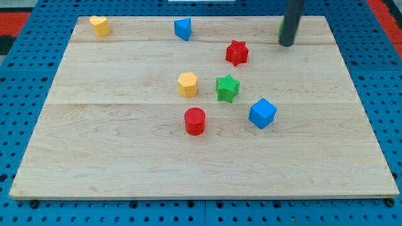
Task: Move the green circle diagonally to the top right of the red star
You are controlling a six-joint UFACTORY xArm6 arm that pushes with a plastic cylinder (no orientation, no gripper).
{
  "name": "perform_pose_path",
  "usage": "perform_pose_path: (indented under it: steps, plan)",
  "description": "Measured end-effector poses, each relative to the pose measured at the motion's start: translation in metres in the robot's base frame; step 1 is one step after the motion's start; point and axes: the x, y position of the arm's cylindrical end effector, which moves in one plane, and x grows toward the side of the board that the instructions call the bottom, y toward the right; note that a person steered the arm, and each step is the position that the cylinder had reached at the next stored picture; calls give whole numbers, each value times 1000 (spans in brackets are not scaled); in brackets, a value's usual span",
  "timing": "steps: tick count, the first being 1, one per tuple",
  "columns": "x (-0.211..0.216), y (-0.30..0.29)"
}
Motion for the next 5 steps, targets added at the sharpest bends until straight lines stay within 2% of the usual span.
perform_pose_path:
  steps: [1, 2, 3, 4, 5]
  plan:
    - [-30, 48]
    - [-62, 33]
    - [-70, 21]
    - [-62, 50]
    - [-38, 37]
